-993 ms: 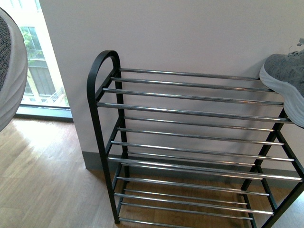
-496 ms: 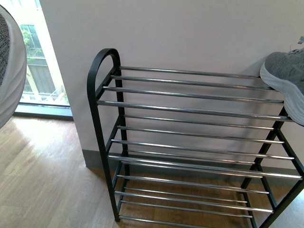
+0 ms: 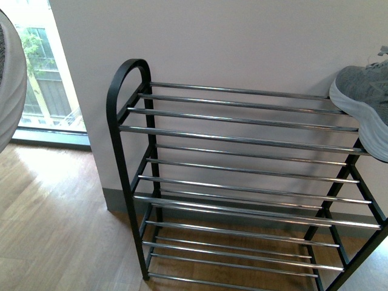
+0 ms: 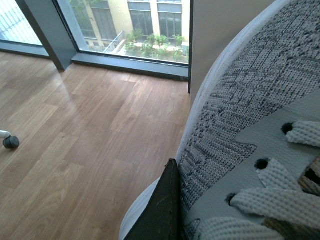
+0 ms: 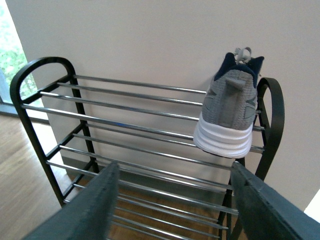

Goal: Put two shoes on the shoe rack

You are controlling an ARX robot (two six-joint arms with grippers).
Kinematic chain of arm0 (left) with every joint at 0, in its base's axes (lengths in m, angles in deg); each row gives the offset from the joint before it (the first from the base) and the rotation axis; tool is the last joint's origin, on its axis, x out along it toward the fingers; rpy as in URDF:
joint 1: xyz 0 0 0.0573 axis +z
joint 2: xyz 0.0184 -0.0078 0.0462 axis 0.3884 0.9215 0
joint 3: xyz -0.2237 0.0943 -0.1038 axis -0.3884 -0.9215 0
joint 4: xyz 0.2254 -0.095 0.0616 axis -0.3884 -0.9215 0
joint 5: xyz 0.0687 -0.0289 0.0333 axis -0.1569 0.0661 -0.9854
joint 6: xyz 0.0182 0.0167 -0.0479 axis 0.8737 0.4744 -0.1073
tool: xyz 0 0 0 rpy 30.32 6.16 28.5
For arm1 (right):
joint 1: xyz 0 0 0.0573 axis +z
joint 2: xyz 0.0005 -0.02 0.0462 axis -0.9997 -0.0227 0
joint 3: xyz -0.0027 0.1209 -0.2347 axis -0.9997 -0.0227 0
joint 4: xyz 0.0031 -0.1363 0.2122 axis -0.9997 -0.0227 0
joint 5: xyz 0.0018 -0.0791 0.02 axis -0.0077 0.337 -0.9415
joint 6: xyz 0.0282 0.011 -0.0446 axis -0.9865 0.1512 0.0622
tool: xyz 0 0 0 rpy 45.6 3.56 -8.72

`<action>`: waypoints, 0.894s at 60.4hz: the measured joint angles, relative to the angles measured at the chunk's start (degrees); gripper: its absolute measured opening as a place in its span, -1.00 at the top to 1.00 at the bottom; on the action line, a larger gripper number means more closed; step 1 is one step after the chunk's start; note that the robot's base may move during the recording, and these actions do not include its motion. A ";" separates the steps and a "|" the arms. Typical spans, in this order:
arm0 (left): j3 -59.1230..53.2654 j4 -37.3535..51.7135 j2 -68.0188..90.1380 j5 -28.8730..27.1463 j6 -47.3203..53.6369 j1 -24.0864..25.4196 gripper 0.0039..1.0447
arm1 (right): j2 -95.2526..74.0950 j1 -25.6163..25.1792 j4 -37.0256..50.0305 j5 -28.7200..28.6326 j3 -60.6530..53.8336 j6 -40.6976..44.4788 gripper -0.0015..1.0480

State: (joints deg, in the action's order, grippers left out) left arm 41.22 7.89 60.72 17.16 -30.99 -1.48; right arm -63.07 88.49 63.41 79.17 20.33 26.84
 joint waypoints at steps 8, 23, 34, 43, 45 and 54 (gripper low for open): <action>0.00 0.00 -0.02 0.63 0.00 0.00 0.97 | 0.00 0.00 -0.07 0.02 0.00 -0.02 -0.67; 0.00 0.02 -0.02 0.90 0.00 -0.04 0.97 | 0.02 0.02 -0.09 0.35 0.00 -0.02 -0.82; -0.17 1.16 -0.52 4.83 -0.70 0.52 0.97 | 0.04 0.11 -0.20 0.37 0.00 -0.04 -0.82; 5.07 -3.89 2.21 12.96 -9.07 2.73 0.97 | 0.07 0.11 -0.20 0.37 0.00 -0.04 -0.82; 7.10 -3.85 4.24 14.73 -11.08 3.23 0.97 | 0.07 0.11 -0.20 0.35 0.00 -0.04 -0.82; 22.38 0.68 19.80 18.88 -17.62 5.40 0.97 | 0.07 0.11 -0.20 0.35 0.00 -0.04 -0.82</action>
State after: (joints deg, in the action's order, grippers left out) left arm 63.60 8.57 80.53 36.05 -48.61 3.92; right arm -63.00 88.60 63.21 79.51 20.33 26.80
